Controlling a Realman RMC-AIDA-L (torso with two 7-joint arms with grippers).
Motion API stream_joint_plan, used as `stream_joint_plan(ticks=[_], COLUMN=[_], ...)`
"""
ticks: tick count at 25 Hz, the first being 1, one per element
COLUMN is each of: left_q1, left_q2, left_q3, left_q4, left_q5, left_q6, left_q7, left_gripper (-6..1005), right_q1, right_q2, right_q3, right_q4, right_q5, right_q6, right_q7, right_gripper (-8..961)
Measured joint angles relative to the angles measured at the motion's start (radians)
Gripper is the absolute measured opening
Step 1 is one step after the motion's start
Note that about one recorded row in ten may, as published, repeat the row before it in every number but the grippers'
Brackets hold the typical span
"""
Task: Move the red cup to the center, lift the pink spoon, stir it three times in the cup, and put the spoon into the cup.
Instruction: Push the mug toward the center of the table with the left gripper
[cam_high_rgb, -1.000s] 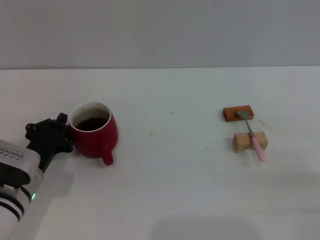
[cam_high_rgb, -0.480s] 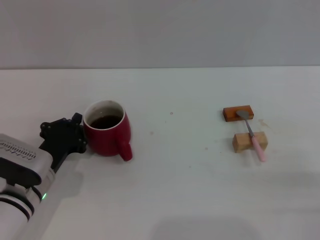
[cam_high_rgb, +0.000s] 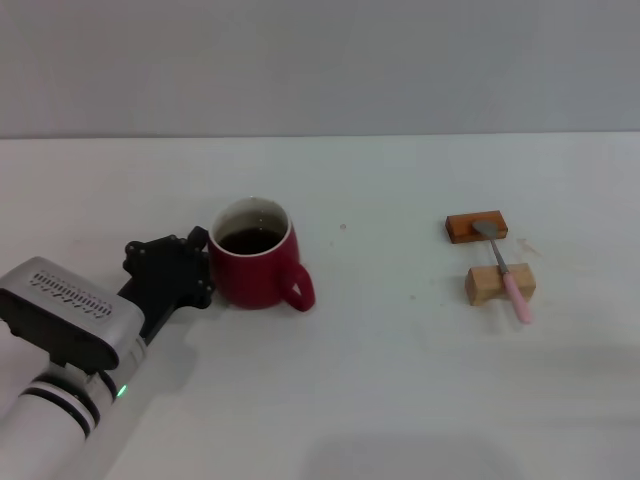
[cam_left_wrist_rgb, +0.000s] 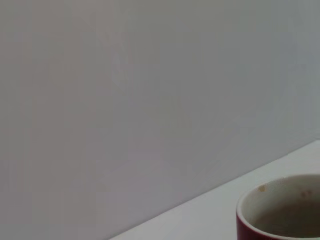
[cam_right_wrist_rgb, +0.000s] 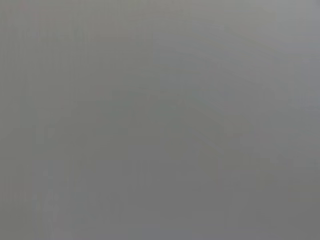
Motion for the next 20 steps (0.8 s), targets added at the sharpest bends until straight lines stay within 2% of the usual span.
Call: stream_joint_plan(ticks=[6, 20], left_q1=[-0.008, -0.032], left_q2=[-0.001, 0.001], left_q3=[0.032, 0.002], left_q4=[-0.008, 0.030], left_q5=[0.000, -0.004], left_q6=[-0.004, -0.012], left_q7=[0.005, 0.010], left_gripper=[55, 64], right_q1=[0.000, -0.002], right_q2=[0.000, 0.000], right_q3=[0.000, 0.000], right_q4=[0.000, 0.000], right_q5=[0.000, 0.000], right_q6=[0.000, 0.000], right_q7=[0.000, 0.000], right_gripper=[796, 795])
